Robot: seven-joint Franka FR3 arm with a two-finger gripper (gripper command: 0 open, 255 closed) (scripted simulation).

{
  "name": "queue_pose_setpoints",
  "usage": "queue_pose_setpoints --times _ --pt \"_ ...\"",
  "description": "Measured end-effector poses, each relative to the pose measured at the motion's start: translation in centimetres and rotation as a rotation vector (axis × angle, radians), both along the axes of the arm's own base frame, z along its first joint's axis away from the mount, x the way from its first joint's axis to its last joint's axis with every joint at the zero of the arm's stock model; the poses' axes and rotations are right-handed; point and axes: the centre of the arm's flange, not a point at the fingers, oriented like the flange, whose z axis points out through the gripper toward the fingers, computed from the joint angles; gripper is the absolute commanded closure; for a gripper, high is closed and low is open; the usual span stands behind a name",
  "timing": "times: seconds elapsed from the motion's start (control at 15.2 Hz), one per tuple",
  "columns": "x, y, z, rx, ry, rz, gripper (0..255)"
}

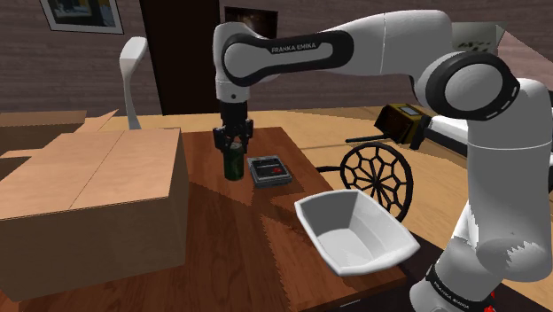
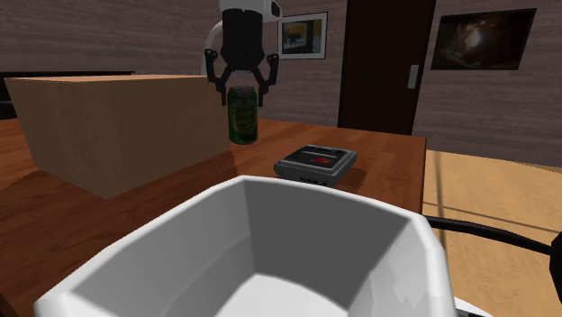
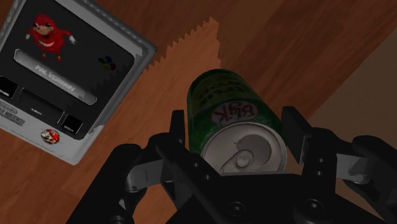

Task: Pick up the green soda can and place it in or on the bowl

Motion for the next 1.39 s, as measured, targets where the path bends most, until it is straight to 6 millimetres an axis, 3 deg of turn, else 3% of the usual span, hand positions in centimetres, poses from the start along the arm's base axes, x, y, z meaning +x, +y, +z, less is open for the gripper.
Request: queue_pose_setpoints --times 1.12,1.39 --pt "0.1 0.1 8.9 0.000 0.000 0.000 255" --pt "-3.5 -0.9 9.8 0.000 0.001 0.001 255"
